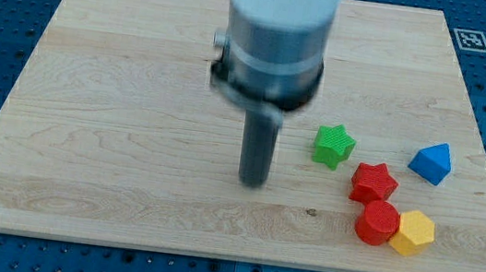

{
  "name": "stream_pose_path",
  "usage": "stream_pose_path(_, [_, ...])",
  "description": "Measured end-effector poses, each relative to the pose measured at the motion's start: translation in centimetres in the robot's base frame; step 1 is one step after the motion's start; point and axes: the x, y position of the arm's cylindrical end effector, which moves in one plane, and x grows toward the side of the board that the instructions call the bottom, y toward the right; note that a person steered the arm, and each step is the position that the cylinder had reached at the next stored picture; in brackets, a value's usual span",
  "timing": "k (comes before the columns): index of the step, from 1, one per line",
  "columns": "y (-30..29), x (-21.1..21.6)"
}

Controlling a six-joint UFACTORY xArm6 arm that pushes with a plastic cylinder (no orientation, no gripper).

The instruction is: Push the yellow hexagon into the green star

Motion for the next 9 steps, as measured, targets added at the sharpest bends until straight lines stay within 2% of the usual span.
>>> stream_pose_path(1, [1.5, 4.0])
stream_pose_path(2, [2.5, 4.3])
stream_pose_path(4, [16.8, 4.2])
stream_pose_path(5, [19.0, 4.2])
stream_pose_path(7, [18.8, 3.3])
stream_pose_path(9, [18.8, 0.0])
